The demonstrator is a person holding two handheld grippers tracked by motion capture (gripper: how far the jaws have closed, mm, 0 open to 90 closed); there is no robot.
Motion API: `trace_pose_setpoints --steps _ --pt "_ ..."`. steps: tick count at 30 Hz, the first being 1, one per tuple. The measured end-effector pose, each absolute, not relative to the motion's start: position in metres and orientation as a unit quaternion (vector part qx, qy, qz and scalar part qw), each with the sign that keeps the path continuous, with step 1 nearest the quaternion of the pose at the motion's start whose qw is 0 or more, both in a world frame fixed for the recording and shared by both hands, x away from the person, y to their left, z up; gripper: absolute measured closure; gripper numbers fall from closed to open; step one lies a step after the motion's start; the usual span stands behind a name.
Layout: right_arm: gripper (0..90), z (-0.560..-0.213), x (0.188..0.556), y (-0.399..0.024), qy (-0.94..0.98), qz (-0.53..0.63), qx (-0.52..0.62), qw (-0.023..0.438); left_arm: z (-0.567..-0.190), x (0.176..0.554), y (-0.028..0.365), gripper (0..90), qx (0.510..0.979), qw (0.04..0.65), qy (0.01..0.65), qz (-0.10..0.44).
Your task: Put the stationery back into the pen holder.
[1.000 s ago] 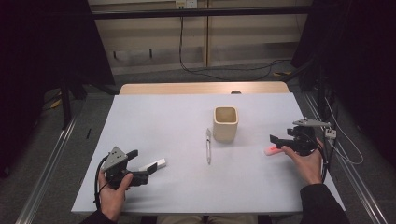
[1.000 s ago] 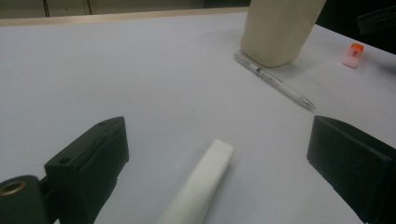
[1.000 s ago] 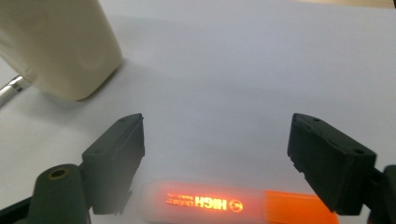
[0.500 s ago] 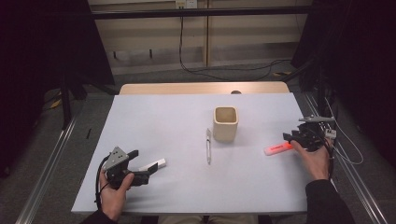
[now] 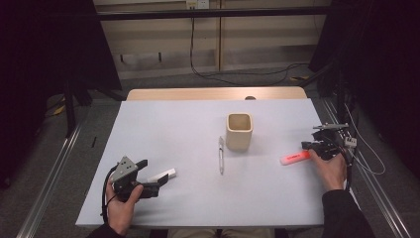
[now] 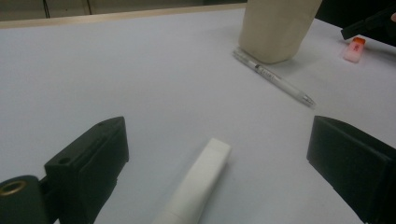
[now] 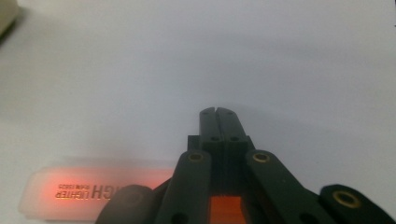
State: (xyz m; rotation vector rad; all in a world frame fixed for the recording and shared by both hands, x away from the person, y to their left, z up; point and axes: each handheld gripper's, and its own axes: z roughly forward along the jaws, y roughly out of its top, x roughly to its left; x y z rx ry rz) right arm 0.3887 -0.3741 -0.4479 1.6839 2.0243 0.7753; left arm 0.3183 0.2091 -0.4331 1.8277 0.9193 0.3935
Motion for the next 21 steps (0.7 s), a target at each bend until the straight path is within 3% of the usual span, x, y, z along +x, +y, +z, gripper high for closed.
trace_pose_setpoints --steps 16,21 --pt "90.0 -0.4532 0.3899 -0.3743 0.738 0.262 0.59 0.198 -0.4337 0.3178 0.2112 5.3 0.755 0.506 0.385 0.161" --pt "90.0 -0.4502 0.3863 -0.3768 0.747 0.258 0.586 0.178 -0.4349 0.3181 0.2099 5.3 0.756 0.504 0.386 0.158"
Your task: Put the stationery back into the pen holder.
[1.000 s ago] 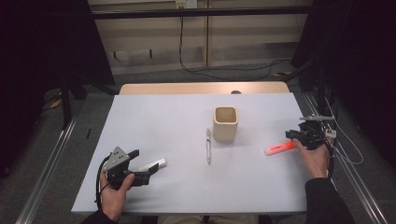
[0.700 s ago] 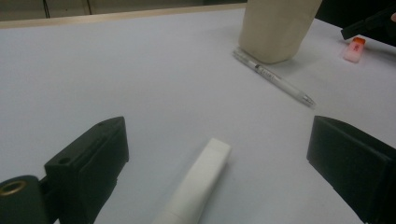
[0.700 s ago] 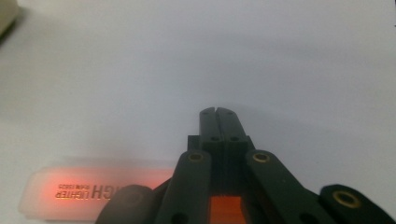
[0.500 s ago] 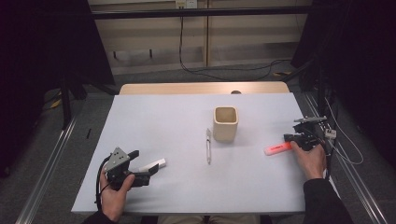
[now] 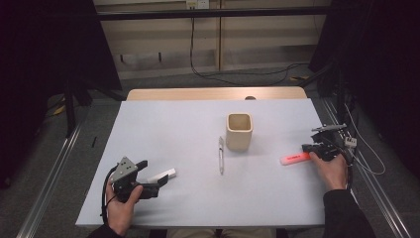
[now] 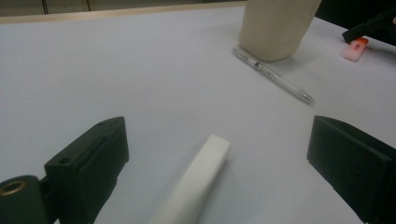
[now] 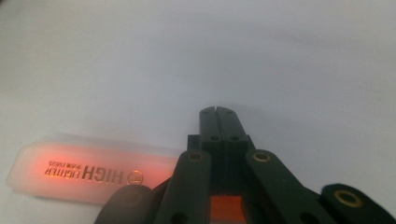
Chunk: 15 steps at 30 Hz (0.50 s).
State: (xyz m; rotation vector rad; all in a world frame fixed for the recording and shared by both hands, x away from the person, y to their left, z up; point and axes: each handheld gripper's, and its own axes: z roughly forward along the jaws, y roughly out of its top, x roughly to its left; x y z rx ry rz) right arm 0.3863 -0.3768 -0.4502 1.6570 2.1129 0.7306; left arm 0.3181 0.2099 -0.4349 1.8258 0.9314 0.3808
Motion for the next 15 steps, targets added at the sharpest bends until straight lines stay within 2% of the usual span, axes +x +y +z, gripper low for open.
trace_pose_setpoints --steps 15 --pt "90.0 -0.445 0.373 -0.378 0.766 0.253 0.573 0.146 -0.435 0.319 0.209 5.2 0.757 0.505 0.384 0.155"
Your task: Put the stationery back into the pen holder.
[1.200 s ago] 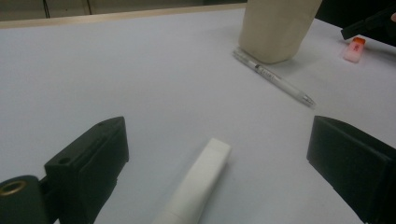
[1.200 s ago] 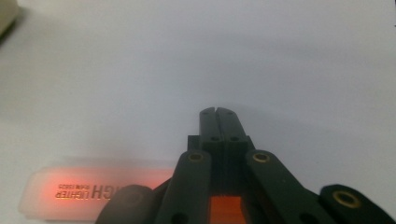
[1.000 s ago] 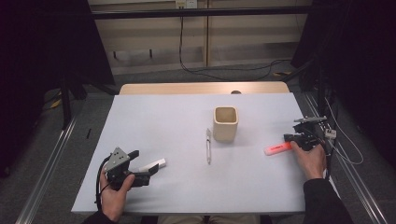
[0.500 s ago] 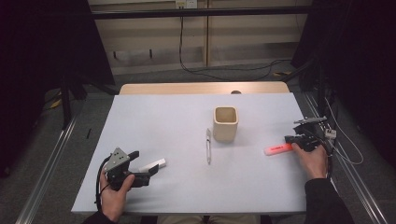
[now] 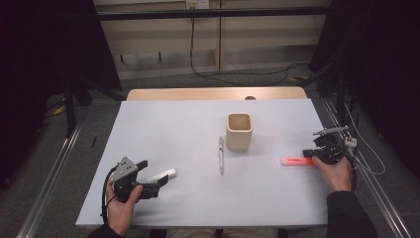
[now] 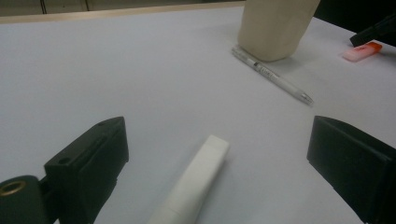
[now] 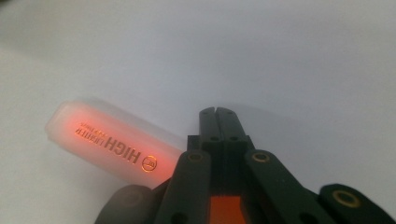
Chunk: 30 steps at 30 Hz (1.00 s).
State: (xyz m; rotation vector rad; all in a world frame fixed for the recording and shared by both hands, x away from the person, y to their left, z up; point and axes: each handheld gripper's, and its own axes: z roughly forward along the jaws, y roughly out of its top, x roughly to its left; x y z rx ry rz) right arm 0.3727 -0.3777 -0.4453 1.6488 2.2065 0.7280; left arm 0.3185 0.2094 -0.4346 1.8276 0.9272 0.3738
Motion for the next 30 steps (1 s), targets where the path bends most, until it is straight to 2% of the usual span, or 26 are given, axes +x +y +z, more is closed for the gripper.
trace_pose_setpoints --steps 22,30 --pt "90.0 -0.443 0.342 -0.379 0.775 0.263 0.562 0.117 -0.434 0.318 0.208 5.3 0.759 0.506 0.381 0.154" --pt "90.0 -0.443 0.34 -0.38 0.776 0.274 0.555 0.124 -0.434 0.319 0.208 5.2 0.758 0.507 0.38 0.153"
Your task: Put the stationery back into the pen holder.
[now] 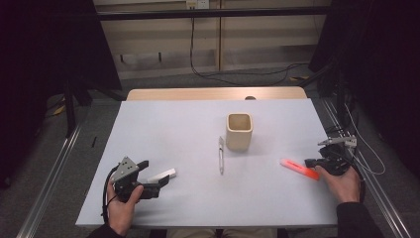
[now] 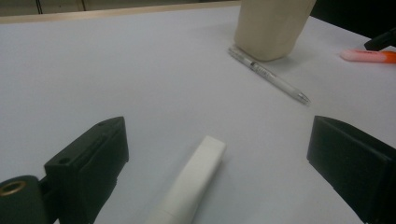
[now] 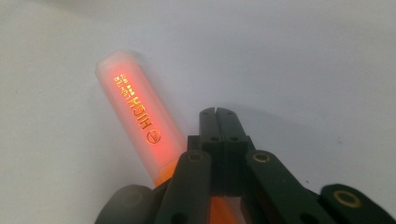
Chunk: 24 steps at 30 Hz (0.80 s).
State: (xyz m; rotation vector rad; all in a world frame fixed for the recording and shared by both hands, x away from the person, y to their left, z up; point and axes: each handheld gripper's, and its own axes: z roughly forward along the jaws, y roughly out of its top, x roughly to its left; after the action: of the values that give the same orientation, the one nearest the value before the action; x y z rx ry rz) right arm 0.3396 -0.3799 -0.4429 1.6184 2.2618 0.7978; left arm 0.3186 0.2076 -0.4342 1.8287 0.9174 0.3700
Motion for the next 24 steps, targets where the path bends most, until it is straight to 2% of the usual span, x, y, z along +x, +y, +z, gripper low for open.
trace_pose_setpoints --steps 4,9,10,12,13,14,15,17,21,22,24 --pt "89.6 -0.438 0.338 -0.383 0.77 0.294 0.548 0.141 -0.434 0.319 0.208 5.3 0.759 0.506 0.381 0.152" --pt "81.9 -0.434 0.337 -0.386 0.766 0.313 0.539 0.156 -0.434 0.319 0.208 5.3 0.758 0.507 0.38 0.153" --pt "73.2 -0.431 0.336 -0.386 0.763 0.319 0.539 0.16 -0.434 0.319 0.208 5.3 0.758 0.507 0.38 0.153" --pt "69.8 -0.429 0.335 -0.387 0.761 0.322 0.541 0.161 -0.434 0.319 0.208 5.2 0.758 0.507 0.38 0.153" --pt "57.3 -0.426 0.335 -0.389 0.757 0.329 0.54 0.164 -0.434 0.319 0.208 5.3 0.758 0.507 0.38 0.154" --pt "49.2 -0.425 0.334 -0.39 0.754 0.332 0.544 0.162 -0.434 0.319 0.208 5.3 0.758 0.507 0.38 0.154" --pt "49.2 -0.425 0.334 -0.39 0.754 0.332 0.544 0.162 -0.434 0.319 0.208 5.3 0.758 0.507 0.38 0.154" --pt "30.6 -0.425 0.334 -0.391 0.75 0.332 0.547 0.165 -0.434 0.318 0.208 5.3 0.758 0.507 0.38 0.153" --pt "10.2 -0.425 0.334 -0.391 0.756 0.333 0.54 0.16 -0.434 0.319 0.208 5.3 0.758 0.507 0.38 0.153" --pt "8.7 -0.425 0.335 -0.39 0.758 0.333 0.538 0.159 -0.434 0.319 0.208 5.3 0.758 0.507 0.381 0.153" --pt "14.6 -0.422 0.333 -0.389 0.77 0.335 0.52 0.155 -0.434 0.319 0.208 5.3 0.758 0.508 0.38 0.153"
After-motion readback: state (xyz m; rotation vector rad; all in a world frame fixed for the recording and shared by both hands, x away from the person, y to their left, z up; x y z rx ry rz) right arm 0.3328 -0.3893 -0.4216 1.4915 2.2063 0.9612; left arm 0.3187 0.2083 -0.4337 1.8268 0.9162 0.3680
